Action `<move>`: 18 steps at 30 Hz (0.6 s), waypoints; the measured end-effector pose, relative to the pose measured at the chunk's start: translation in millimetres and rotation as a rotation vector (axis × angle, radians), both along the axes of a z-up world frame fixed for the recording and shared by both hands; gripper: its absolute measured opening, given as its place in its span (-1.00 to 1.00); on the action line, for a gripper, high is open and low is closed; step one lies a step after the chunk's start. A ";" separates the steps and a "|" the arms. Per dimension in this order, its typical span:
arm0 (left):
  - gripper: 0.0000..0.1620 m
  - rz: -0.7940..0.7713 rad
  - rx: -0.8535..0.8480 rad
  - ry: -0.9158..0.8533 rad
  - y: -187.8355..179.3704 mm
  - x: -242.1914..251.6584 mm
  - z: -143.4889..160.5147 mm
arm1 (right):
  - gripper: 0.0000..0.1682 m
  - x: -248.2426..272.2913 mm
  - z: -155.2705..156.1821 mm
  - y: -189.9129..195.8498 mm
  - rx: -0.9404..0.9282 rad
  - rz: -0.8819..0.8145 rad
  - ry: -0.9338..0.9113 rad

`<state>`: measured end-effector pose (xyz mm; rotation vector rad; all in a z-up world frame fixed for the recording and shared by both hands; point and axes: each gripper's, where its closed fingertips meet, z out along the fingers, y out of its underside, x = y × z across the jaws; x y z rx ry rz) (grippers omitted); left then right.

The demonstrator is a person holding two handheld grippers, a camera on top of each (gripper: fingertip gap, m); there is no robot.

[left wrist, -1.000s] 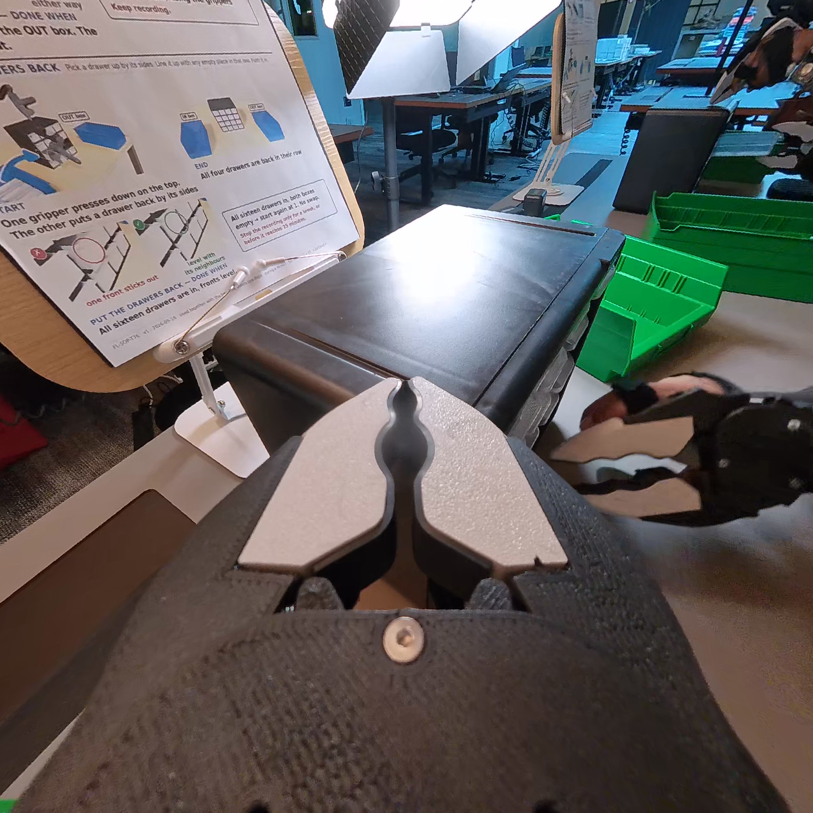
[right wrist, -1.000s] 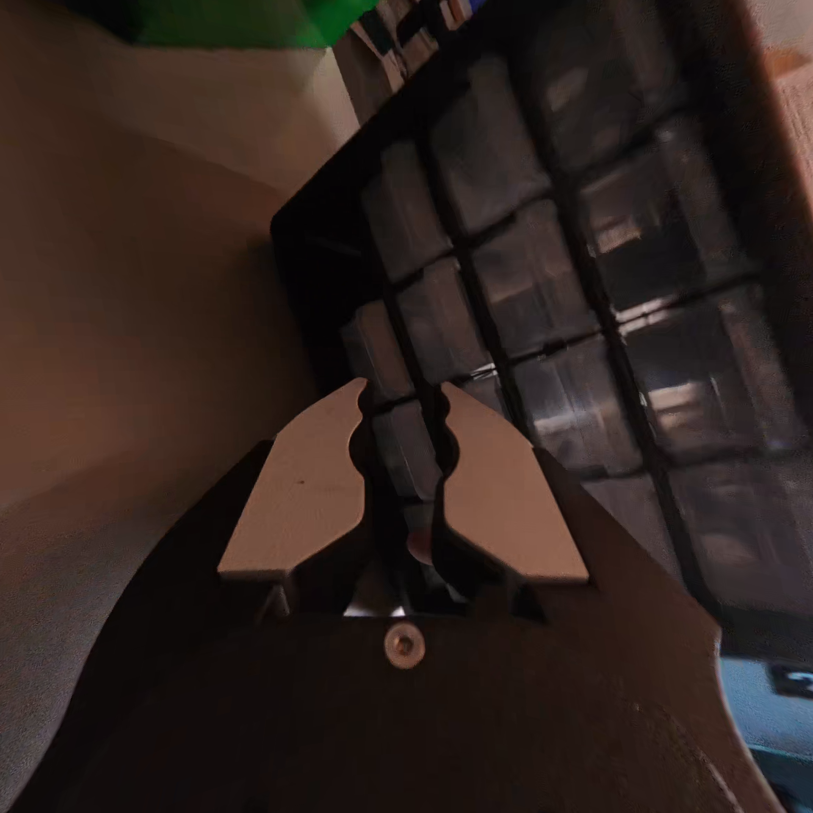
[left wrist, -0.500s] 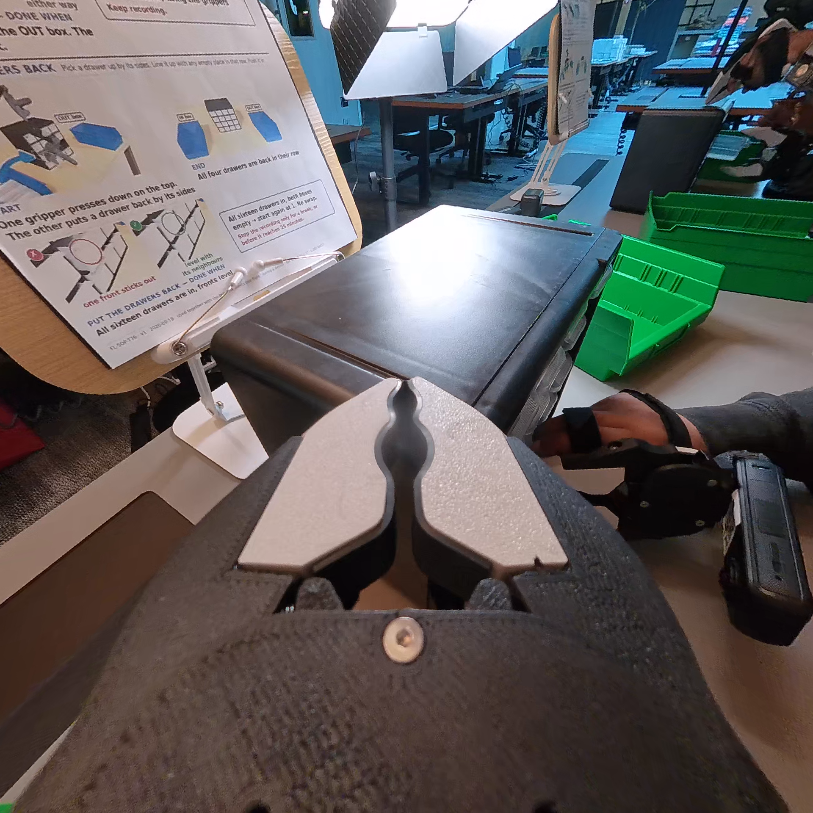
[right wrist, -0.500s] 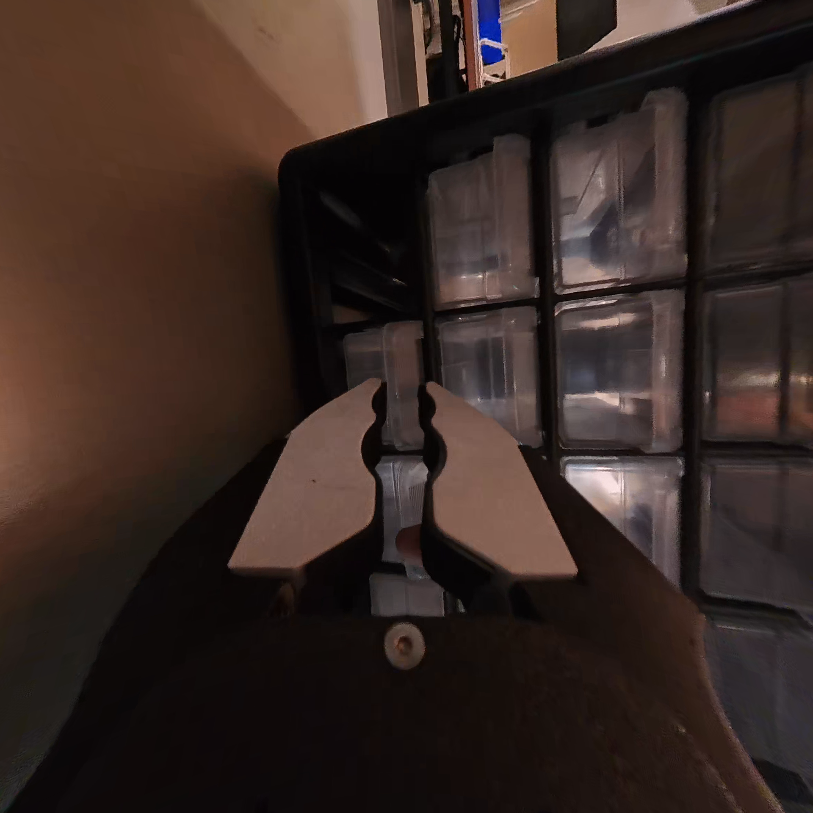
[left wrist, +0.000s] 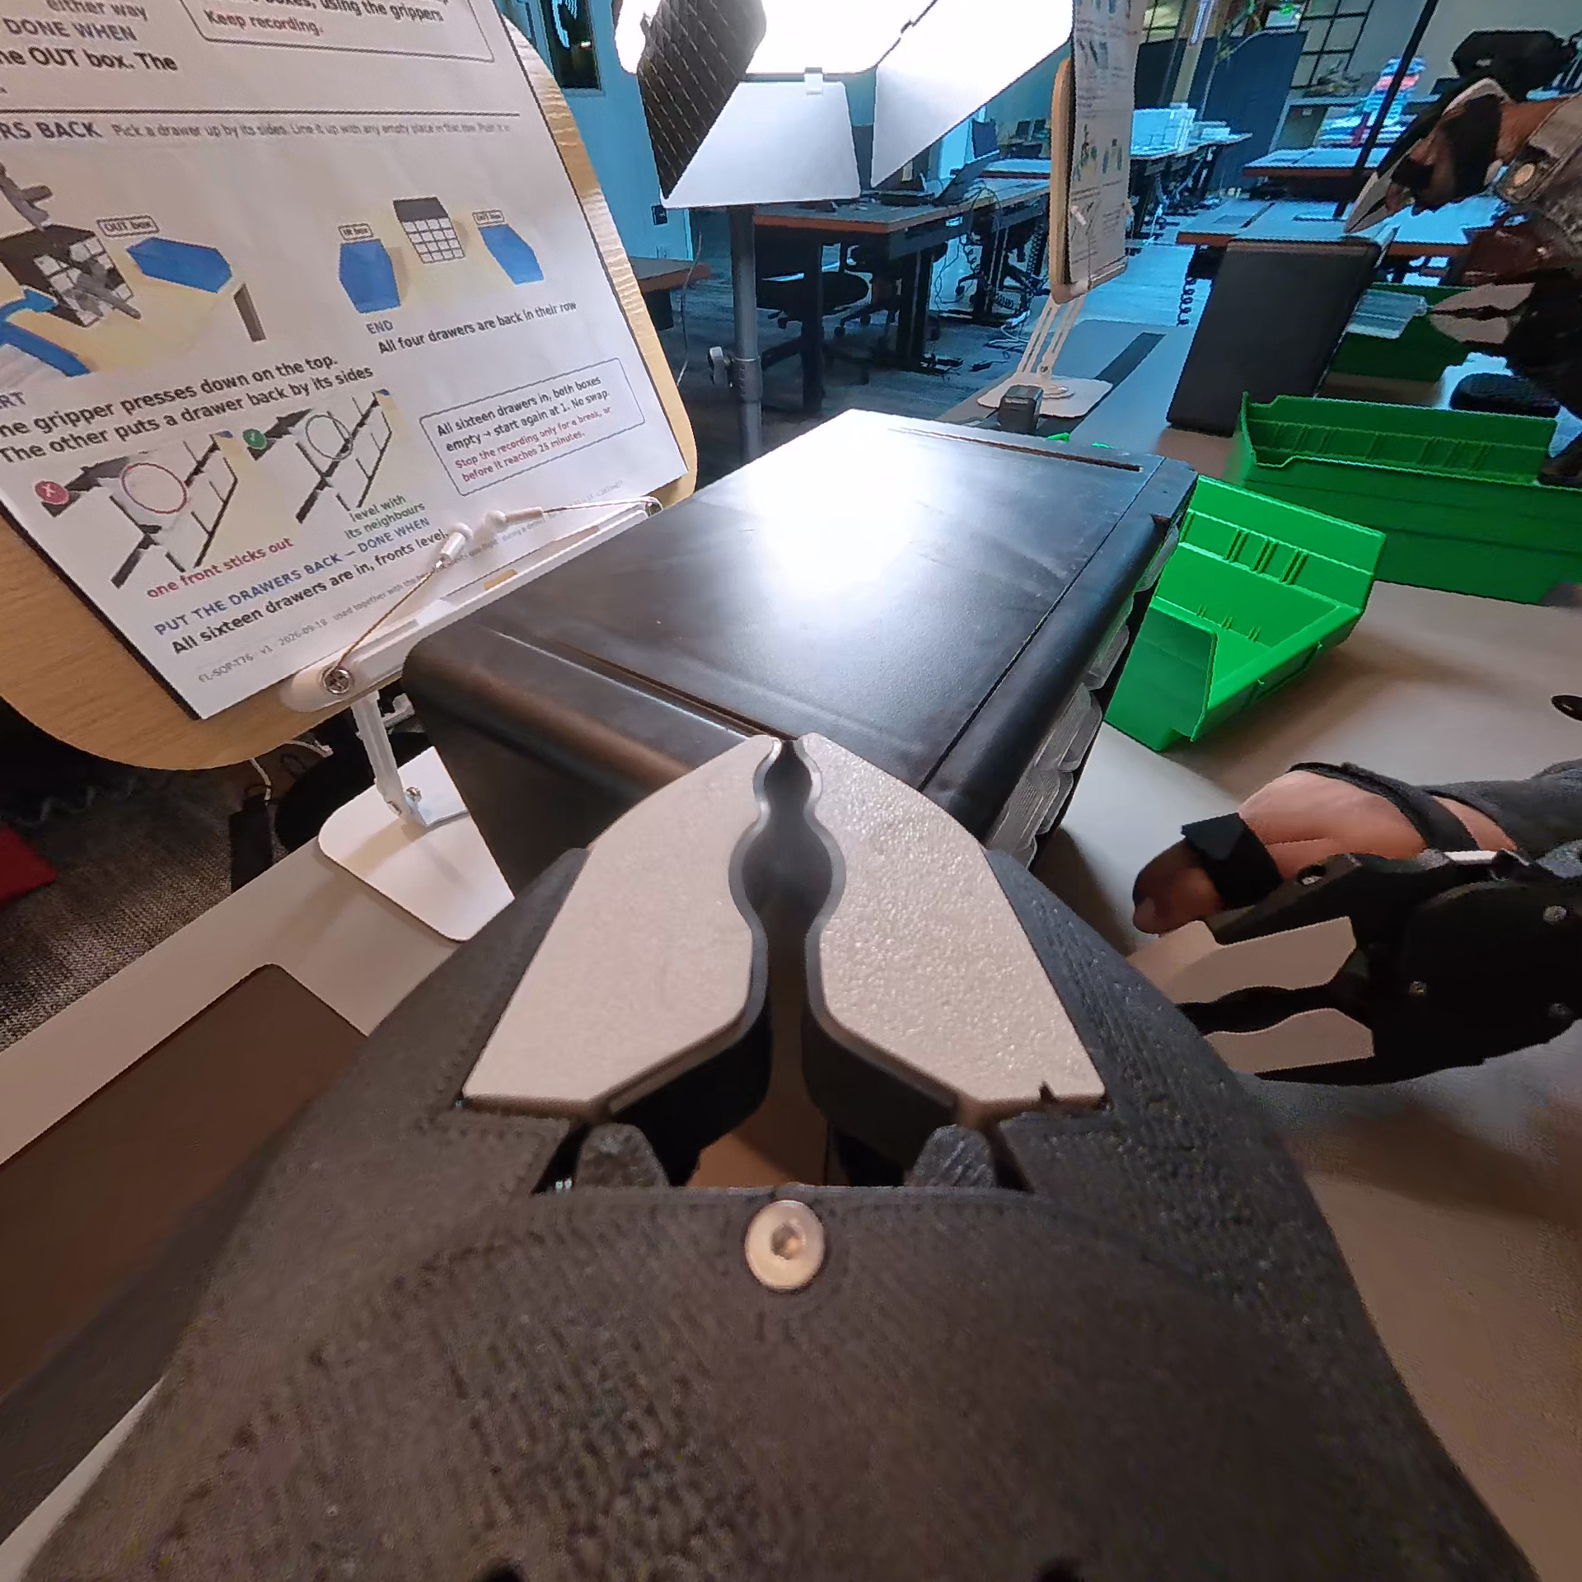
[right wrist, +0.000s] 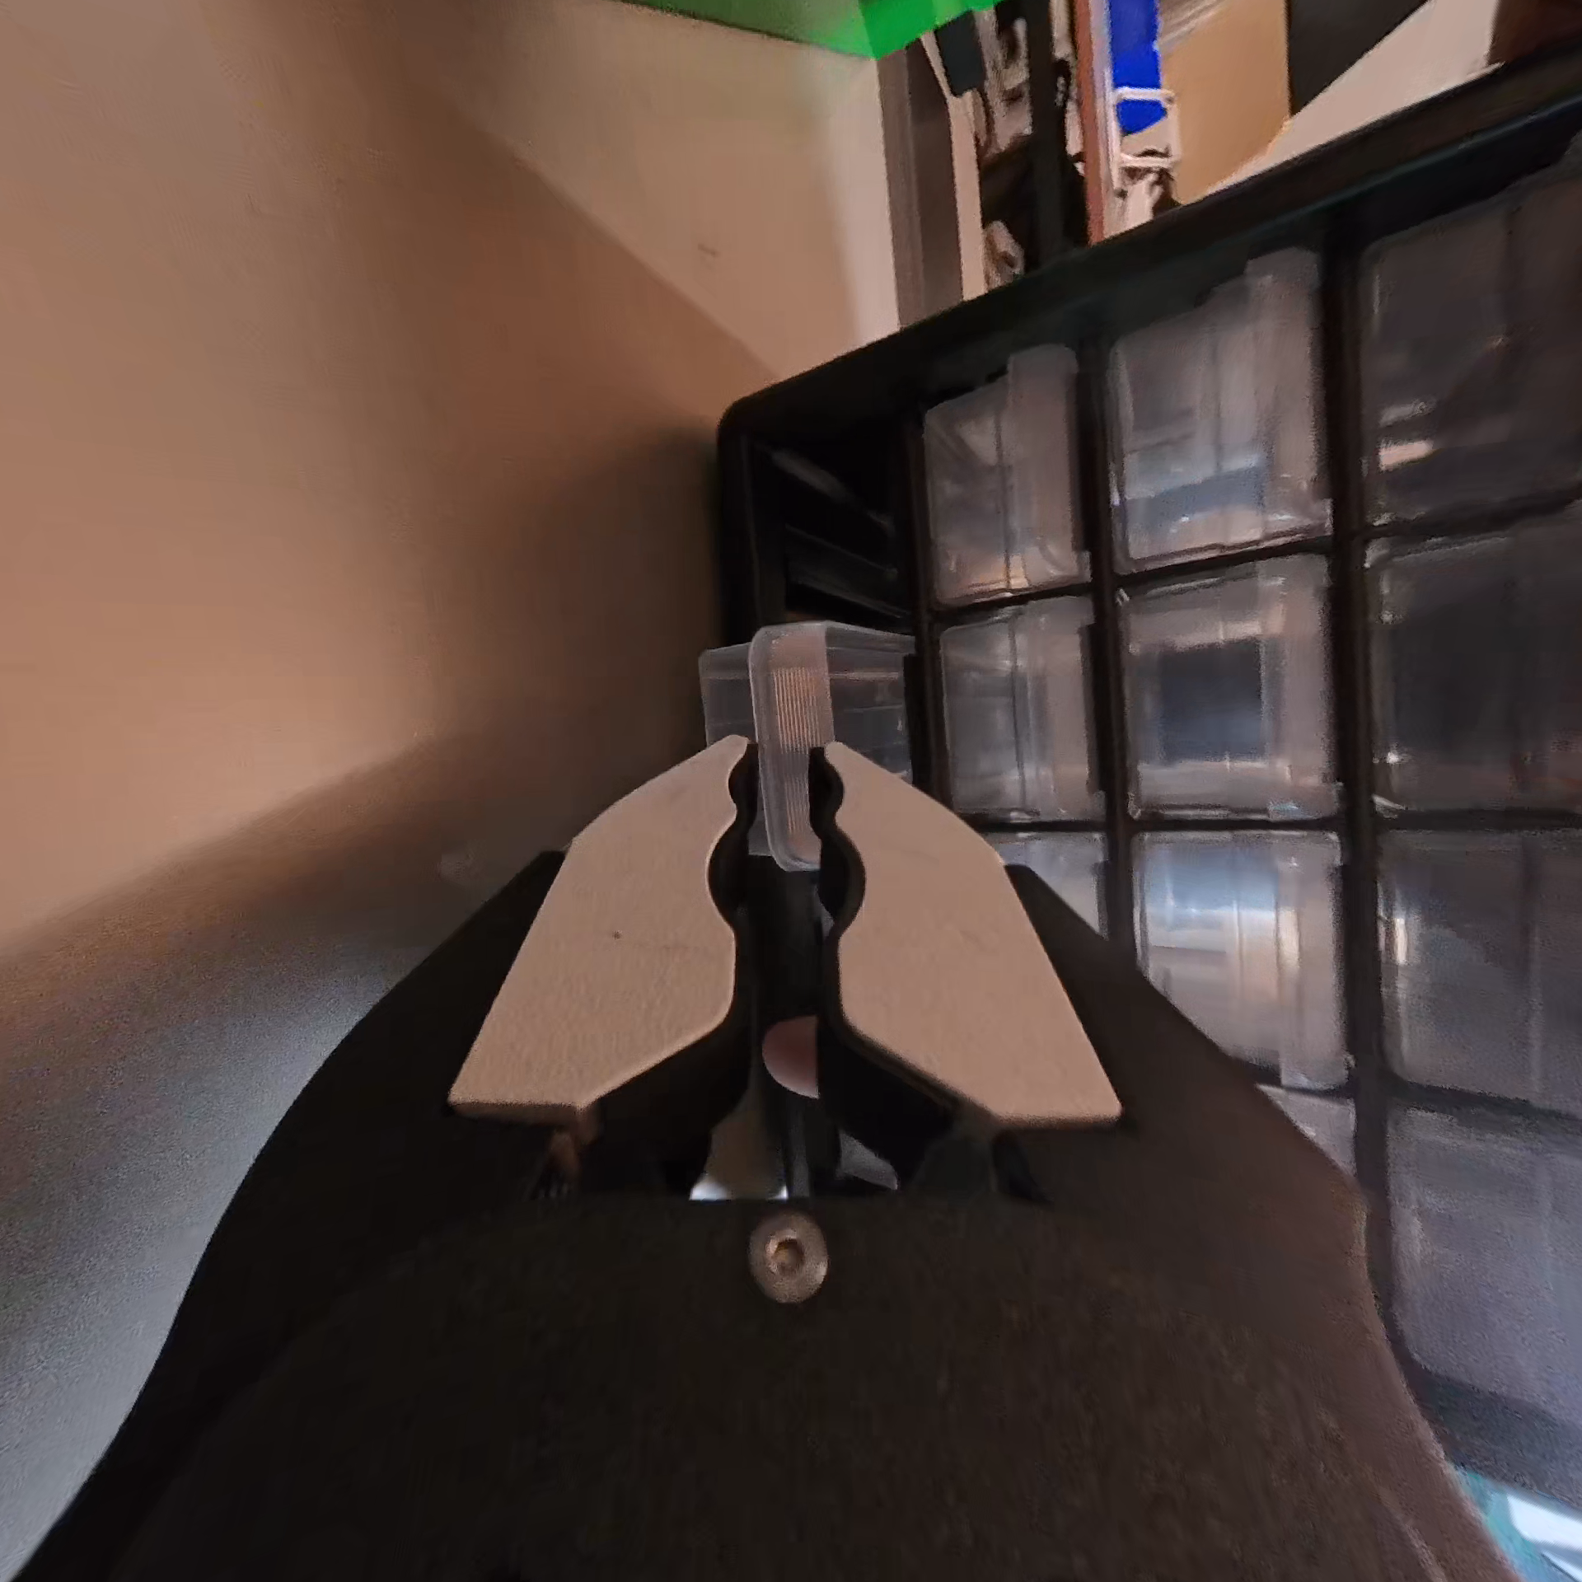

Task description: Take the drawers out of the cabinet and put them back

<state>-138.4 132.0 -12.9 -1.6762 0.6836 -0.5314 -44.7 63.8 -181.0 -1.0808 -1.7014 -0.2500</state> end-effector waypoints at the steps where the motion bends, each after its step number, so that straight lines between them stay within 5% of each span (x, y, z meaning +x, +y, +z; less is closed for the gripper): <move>1: -1.00 0.000 0.000 -0.001 0.1 0.1 0.0 | -0.92 0.1 1.0 -2.2 -0.010 0.009 0.004; 7: -1.00 0.002 0.003 -0.001 0.0 -0.1 0.0 | -0.69 -2.9 -2.7 3.8 -0.077 0.013 -0.005; 18: -1.00 -0.003 0.005 -0.001 -0.1 0.1 0.0 | -0.77 -4.1 -9.4 5.5 -0.123 0.039 -0.082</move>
